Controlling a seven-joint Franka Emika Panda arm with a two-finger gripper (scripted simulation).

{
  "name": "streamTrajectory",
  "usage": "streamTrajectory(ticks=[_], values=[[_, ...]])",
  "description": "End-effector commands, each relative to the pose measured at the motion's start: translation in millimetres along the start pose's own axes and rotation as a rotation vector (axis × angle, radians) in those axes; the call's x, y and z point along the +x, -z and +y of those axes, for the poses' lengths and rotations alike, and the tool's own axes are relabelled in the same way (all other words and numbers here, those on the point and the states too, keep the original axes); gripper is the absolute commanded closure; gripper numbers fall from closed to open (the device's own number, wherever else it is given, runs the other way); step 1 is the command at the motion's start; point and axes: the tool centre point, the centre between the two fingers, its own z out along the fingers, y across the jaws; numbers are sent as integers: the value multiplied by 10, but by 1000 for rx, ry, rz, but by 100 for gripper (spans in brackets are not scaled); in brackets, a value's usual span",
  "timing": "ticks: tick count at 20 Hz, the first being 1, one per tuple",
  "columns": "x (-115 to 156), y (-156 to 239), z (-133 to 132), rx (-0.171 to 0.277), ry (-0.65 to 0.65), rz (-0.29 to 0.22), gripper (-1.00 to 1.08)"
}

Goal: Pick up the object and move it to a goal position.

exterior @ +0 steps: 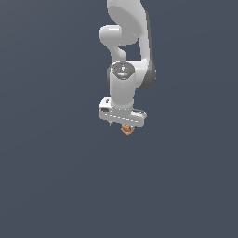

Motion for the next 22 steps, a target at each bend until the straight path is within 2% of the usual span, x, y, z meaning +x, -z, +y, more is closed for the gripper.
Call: streamTrajectory(ticks=[1,13,22], values=[[-84,-60,-43,2,-59,0,-92],[-492,-318,-198,7,-334,0,-92],[-684,-425,-245,8,-460,1,-92]])
